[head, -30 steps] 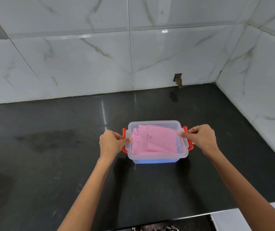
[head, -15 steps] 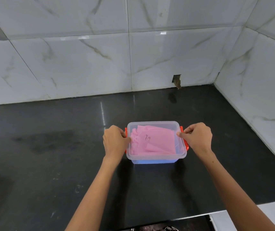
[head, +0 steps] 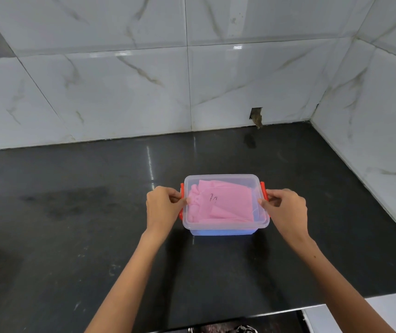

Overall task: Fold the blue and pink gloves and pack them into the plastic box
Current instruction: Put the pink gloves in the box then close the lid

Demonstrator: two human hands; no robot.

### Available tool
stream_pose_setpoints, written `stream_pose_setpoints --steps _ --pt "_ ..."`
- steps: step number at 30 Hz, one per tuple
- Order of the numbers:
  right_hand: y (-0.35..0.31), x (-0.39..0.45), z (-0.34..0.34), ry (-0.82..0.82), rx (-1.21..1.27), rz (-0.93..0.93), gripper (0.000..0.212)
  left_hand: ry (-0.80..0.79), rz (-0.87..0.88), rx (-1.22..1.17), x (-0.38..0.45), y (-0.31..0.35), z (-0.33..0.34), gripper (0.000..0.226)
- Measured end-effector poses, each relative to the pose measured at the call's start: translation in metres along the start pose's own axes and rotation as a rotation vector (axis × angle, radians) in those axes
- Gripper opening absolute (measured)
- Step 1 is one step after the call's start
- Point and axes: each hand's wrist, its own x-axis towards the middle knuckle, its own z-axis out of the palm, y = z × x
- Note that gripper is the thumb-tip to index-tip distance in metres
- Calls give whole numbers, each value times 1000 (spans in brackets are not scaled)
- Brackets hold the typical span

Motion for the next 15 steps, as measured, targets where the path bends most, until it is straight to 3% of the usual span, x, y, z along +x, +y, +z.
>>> stream_pose_setpoints --steps 4,15 --pt "1 -8 1 26 68 4 28 -12 -35 -72 -6 -4 -3 15" --pt "-64 8 69 -56 189 -91 15 251 -135 -124 21 -43 -57 25"
